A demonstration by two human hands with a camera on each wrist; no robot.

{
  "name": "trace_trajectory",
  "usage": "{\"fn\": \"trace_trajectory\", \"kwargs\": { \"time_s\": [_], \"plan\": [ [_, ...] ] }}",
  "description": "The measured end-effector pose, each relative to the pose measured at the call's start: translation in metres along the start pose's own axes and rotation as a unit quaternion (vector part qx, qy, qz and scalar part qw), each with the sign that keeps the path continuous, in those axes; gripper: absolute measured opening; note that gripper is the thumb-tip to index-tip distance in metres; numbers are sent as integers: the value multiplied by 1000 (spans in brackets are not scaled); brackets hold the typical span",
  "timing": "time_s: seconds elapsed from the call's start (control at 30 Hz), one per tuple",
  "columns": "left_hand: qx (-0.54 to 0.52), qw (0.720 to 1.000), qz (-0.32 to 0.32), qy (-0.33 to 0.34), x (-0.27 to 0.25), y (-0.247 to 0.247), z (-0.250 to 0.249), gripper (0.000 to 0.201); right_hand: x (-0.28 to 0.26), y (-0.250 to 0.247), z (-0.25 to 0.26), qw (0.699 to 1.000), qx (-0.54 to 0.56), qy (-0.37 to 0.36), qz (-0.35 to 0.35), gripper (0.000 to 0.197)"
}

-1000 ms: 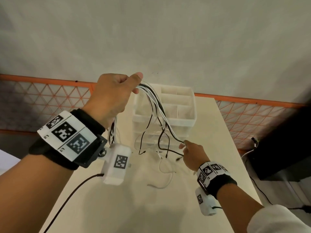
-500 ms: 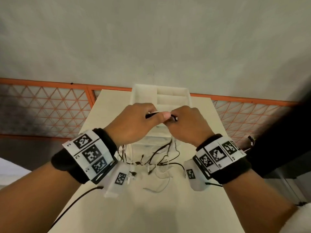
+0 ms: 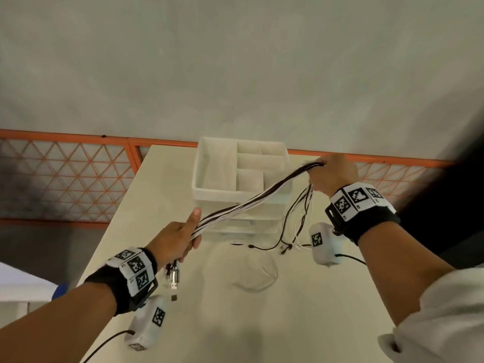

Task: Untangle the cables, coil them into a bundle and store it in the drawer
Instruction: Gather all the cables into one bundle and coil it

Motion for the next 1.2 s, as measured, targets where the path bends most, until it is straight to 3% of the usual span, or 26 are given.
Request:
{"fn": "trace_trajectory", "kwargs": {
  "time_s": [0.1, 0.27, 0.47, 0.6, 0.8, 0.9, 0.97, 1.0, 1.13, 1.2],
  "plan": [
    [-17, 1000, 3, -9, 1, 0, -9, 75, 5, -9, 15, 993, 87, -29, -79, 11],
    [-46, 998, -40, 30, -2, -19, -38, 70, 16, -37, 33, 966, 173, -84, -173, 20],
    [-85, 991, -86, 52, -2, -39, -53, 66, 20, -30, 11, 947, 231, -89, -205, 9],
    [-61, 989, -128, 29, -1, -40, -35, 66, -4, 25, -43, 976, 178, -34, -121, 25],
    [-10, 995, -103, -10, -1, -20, -12, 62, -75, 114, -118, 991, 44, 34, 124, 10],
    [18, 998, -56, -3, -1, -4, -11, 59, -102, 143, -139, 964, 0, 64, 258, 42],
    [18, 1000, -21, 7, -2, 3, -13, 55, -106, 142, -132, 946, -59, 49, 316, 70],
    [27, 1000, -6, 15, -4, 6, -16, 51, -104, 135, -121, 942, -81, 30, 324, 73],
    [70, 995, 55, 41, -12, 16, -32, 32, -99, 104, -39, 955, -5, -98, 281, 52],
    [53, 993, 93, 44, -18, 23, -41, 26, -111, 100, 10, 945, 61, -179, 267, 66]
  ]
}}
Point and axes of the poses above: each hand's wrist, its own x-axis towards the middle knuckle, its own y-axis out of the palm, z = x × y, the point moved 6 cm from there along x, towards the middle knuckle, and after that the axes turned 11 degrees about -y, right-handed, at the moved point
